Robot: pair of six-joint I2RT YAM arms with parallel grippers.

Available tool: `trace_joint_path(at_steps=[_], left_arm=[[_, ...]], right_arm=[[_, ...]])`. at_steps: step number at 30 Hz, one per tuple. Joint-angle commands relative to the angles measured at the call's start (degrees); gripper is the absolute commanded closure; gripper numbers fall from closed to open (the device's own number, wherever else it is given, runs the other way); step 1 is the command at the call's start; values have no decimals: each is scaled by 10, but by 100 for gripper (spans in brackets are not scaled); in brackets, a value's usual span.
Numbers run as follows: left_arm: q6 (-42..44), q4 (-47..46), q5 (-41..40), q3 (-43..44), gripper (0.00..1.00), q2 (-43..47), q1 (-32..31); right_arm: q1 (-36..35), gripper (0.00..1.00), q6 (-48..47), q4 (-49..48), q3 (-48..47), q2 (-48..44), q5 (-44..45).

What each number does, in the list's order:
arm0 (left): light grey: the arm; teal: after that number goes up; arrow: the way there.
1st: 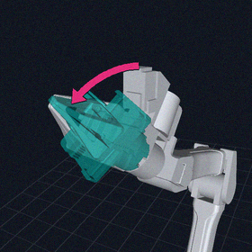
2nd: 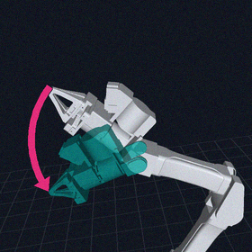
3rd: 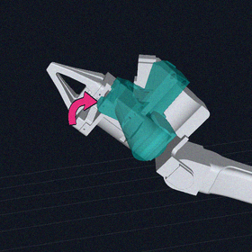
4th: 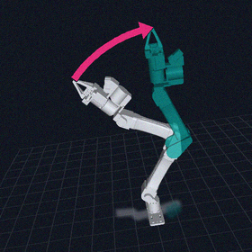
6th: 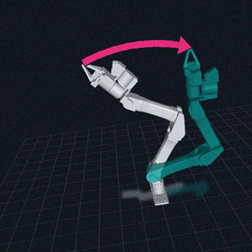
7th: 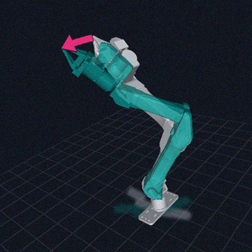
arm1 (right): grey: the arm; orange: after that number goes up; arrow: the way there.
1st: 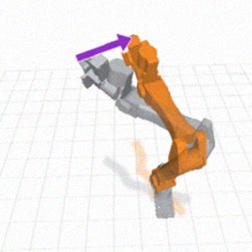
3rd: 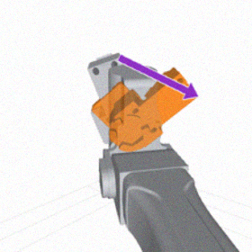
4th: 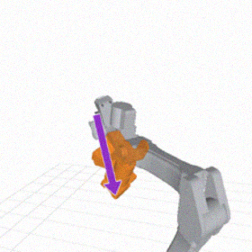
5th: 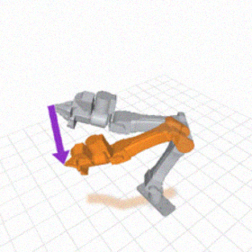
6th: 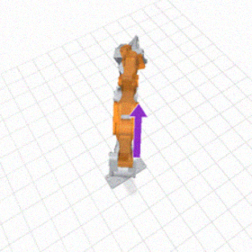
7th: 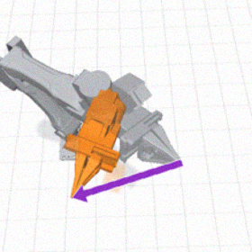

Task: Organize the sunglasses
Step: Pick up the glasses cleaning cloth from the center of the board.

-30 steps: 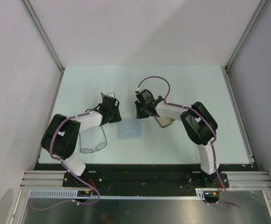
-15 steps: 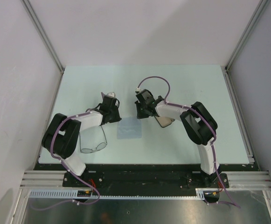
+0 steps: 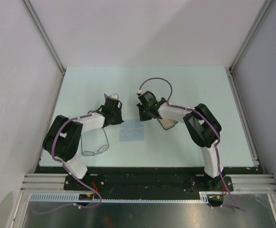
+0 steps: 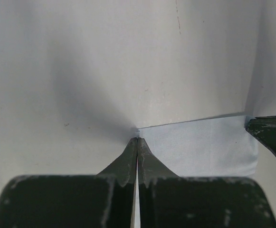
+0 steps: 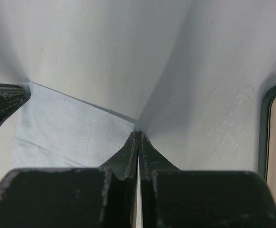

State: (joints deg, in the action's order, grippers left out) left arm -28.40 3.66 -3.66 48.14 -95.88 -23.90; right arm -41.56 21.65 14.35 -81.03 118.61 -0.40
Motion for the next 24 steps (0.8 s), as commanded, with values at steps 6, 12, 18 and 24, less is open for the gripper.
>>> trace_joint_path(at_steps=[6, 12, 18, 24], left_arm=[[32, 12, 6, 2, 100, 21, -12], [34, 12, 10, -2, 99, 36, -17], [33, 13, 11, -9, 100, 54, -17], [32, 13, 24, -18, 100, 68, -22]], right_arm=[[-2, 100, -42, 28, -2, -9, 10], [-4, 100, -42, 40, -2, -22, 15], [-6, 100, -38, 55, -1, -37, 13], [-12, 100, -37, 71, -1, -58, 10]])
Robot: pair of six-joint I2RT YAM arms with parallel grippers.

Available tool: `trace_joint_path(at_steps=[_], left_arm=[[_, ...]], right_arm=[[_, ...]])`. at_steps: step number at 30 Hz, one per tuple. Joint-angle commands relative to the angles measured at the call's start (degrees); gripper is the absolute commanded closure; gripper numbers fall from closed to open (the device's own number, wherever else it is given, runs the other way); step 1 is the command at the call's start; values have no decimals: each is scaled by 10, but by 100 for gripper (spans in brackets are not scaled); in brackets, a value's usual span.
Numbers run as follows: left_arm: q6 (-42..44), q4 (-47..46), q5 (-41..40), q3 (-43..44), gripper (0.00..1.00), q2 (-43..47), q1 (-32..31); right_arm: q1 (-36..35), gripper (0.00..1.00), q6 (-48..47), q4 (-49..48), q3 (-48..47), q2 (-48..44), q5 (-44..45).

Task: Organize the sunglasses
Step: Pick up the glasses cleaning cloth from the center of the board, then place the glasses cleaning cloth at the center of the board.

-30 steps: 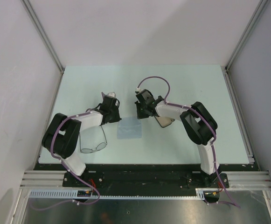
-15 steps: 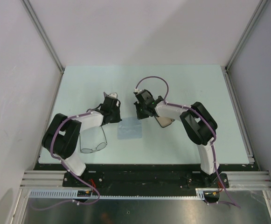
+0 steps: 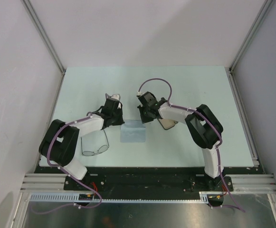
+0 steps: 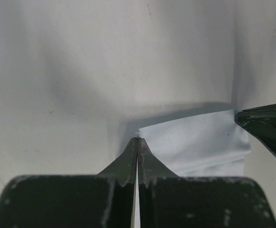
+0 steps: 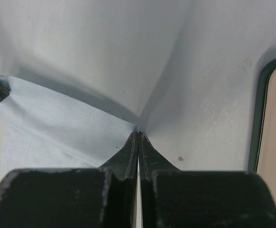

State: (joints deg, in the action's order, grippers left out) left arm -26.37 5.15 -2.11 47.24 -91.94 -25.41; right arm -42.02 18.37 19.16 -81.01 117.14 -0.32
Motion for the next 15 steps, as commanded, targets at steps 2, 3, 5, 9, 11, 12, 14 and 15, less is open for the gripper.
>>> trace_joint_path(at_steps=[2, 3, 5, 9, 11, 12, 14, 15], left_arm=[[11, -2, 10, -14, 99, 31, -8], [11, -2, 11, -16, 100, 34, -8], [11, -1, 11, -22, 100, 39, -9], [10, -2, 16, -26, 100, 51, -10], [10, -2, 16, -28, 99, 57, -11], [10, -2, 16, -29, 100, 60, -11], [10, -1, 16, -32, 99, 66, -13], [11, -2, 16, -33, 100, 69, -13]], right_arm=[[-10, 100, -3, 32, -1, -51, 9], [-10, 100, -1, 34, -1, -53, 10], [-13, 100, 0, 39, 4, -60, 10], [-17, 100, 5, 47, 9, -69, -6], [-17, 100, 5, 49, 12, -75, -9], [-20, 100, 6, 51, 13, -76, -11], [-22, 100, 6, 54, 15, -78, -12], [-24, 100, 6, 56, 16, -80, -14]])
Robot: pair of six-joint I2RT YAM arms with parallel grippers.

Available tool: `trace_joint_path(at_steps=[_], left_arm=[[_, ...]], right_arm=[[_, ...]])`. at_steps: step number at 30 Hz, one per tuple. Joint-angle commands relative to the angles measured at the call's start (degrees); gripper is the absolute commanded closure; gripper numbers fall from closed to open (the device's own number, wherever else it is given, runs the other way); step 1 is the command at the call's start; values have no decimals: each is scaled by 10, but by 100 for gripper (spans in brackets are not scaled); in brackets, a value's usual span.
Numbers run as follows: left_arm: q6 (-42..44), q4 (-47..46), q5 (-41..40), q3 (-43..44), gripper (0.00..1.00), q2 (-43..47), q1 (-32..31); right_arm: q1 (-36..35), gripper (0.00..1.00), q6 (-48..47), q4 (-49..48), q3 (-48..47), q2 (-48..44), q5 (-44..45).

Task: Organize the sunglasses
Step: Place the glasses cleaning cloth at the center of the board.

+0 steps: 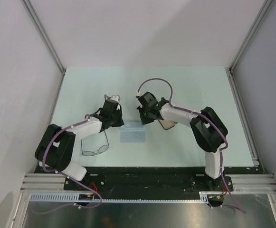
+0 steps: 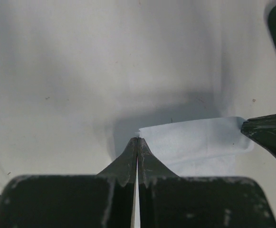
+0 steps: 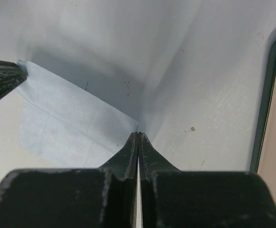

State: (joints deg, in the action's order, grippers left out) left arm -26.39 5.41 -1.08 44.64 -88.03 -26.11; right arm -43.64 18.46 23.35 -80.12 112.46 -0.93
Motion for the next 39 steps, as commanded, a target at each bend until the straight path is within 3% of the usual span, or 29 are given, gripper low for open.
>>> trace_joint_path(at_steps=[1, 39], left_arm=[[12, -5, 6, -8, 99, 31, -5], [7, -1, 49, -60, 100, 62, -14]], right_arm=[[-8, 100, 5, 16, 8, -34, -7], [-27, 100, 22, 35, 41, -53, -14]])
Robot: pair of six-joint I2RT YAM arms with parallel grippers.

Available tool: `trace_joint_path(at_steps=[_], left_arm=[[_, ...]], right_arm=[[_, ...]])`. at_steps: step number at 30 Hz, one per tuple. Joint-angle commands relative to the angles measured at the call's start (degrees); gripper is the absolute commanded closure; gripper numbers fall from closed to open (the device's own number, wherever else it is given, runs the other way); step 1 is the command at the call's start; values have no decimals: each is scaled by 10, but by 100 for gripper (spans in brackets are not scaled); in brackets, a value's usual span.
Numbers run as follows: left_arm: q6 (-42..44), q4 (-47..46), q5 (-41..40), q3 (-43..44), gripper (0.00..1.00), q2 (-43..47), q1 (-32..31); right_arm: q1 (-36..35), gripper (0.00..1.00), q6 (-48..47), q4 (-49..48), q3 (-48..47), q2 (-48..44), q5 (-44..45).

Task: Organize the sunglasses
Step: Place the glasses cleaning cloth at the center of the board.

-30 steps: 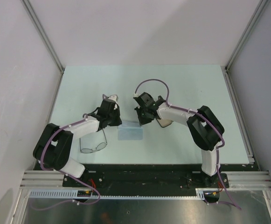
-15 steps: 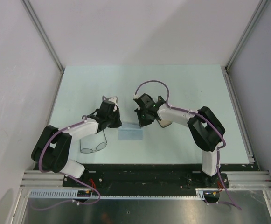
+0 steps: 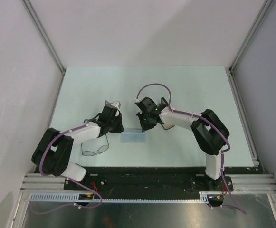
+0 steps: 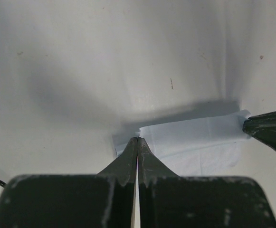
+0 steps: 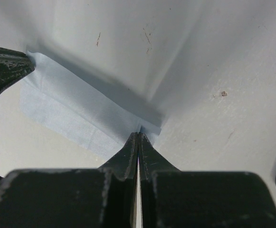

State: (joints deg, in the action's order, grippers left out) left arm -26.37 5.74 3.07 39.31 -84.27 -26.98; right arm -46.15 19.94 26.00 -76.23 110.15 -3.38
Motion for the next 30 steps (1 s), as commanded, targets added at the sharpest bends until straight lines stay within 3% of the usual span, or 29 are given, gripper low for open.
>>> trace_joint_path(at_steps=[1, 19, 25, 26, 30], left_arm=[[7, -4, 7, -6, 100, 25, -5], [-2, -5, 8, -30, 98, 41, -9], [-3, -4, 11, -34, 80, 49, -9], [-3, -4, 11, -34, 74, 51, -9], [-3, -4, 12, -36, 67, 67, -11]], right_arm=[[-3, 100, 7, 7, 1, -30, 10], [-6, 95, 19, 19, 3, -20, -8], [-7, 86, 15, 28, 3, -20, -9], [-8, 80, 14, 31, 4, -21, -8], [-9, 72, 12, 31, 3, -35, -8]])
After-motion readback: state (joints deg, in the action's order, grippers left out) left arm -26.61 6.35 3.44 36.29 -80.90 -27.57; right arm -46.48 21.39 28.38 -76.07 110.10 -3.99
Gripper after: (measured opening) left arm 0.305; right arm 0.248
